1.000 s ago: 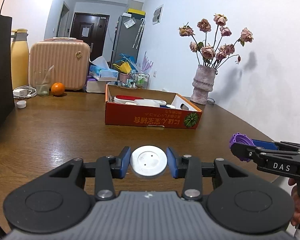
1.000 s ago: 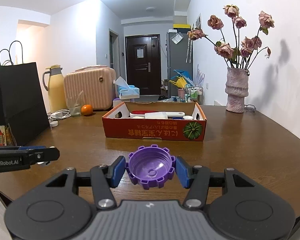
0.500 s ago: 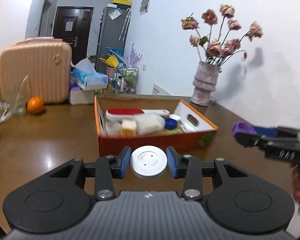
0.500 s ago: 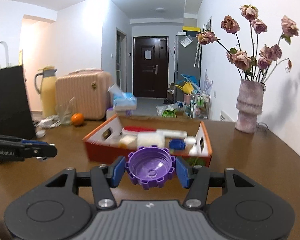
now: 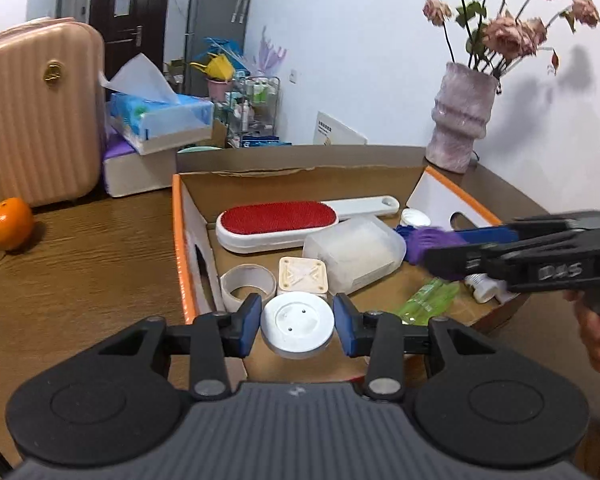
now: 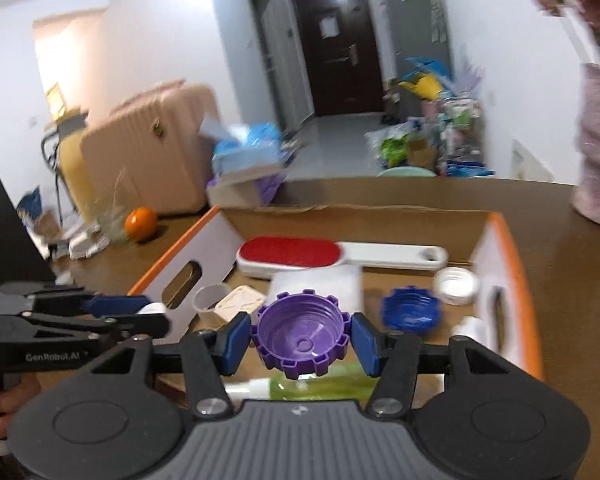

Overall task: Organize rigid objects
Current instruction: 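Lower both caps into the box and open both tools, then withdraw both tools from the box back over the table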

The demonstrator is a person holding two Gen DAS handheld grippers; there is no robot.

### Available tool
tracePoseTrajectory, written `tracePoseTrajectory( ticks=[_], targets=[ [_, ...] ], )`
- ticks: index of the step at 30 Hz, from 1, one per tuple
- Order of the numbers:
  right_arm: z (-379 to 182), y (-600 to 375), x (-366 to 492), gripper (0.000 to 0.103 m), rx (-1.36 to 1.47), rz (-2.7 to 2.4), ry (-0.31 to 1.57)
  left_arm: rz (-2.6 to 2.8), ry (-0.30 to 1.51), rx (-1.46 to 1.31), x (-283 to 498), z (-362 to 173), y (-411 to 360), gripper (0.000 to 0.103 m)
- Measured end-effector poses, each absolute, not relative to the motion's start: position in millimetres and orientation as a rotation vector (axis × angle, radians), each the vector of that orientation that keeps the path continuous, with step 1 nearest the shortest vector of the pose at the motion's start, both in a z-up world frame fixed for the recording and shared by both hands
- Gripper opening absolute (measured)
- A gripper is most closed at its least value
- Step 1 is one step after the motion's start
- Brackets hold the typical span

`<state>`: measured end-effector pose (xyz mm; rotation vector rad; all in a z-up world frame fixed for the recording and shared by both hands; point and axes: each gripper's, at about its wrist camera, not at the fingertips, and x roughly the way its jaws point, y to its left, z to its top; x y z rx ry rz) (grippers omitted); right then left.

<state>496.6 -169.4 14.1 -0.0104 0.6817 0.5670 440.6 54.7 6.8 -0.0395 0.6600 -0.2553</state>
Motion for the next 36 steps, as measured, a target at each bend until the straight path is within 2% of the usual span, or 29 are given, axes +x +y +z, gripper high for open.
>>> tracePoseTrajectory(
  ticks=[2, 3, 4, 6, 8, 17, 26, 28, 34, 36],
  targets=[
    [6, -153, 503, 0.054, -0.038, 0.596, 0.699, -0.263, 0.665, -0.037, 446, 1, 56, 0.04],
    [2, -146, 505, 0.054, -0.044, 0.609, 0.708, -0.262, 0.667, -0.045, 449, -1, 58, 0.043],
    [-1, -141, 507, 0.054, -0.042, 0.618, 0.715, -0.269, 0.665, -0.058, 451, -3, 61, 0.049],
    [-5, -138, 510, 0.061, -0.011, 0.639, 0.719, -0.308, 0.642, -0.076, 451, -3, 64, 0.059],
    [-6, -140, 511, 0.061, 0.014, 0.649, 0.712, -0.318, 0.63, -0.089, 450, -1, 66, 0.07],
    [22, -160, 509, 0.061, 0.022, 0.579, 0.641, -0.302, 0.623, -0.078, 445, 11, 67, 0.078],
    [50, -191, 495, 0.062, -0.082, 0.475, 0.676, -0.243, 0.61, -0.037, 436, 29, 56, 0.089],
    [53, -200, 492, 0.062, -0.082, 0.446, 0.69, -0.225, 0.597, -0.032, 431, 35, 52, 0.097],
    [62, -224, 471, 0.064, -0.069, 0.378, 0.696, -0.159, 0.538, -0.034, 405, 63, 40, 0.103],
    [63, -232, 460, 0.07, -0.055, 0.357, 0.681, -0.14, 0.497, -0.016, 392, 71, 34, 0.103]
  ],
)
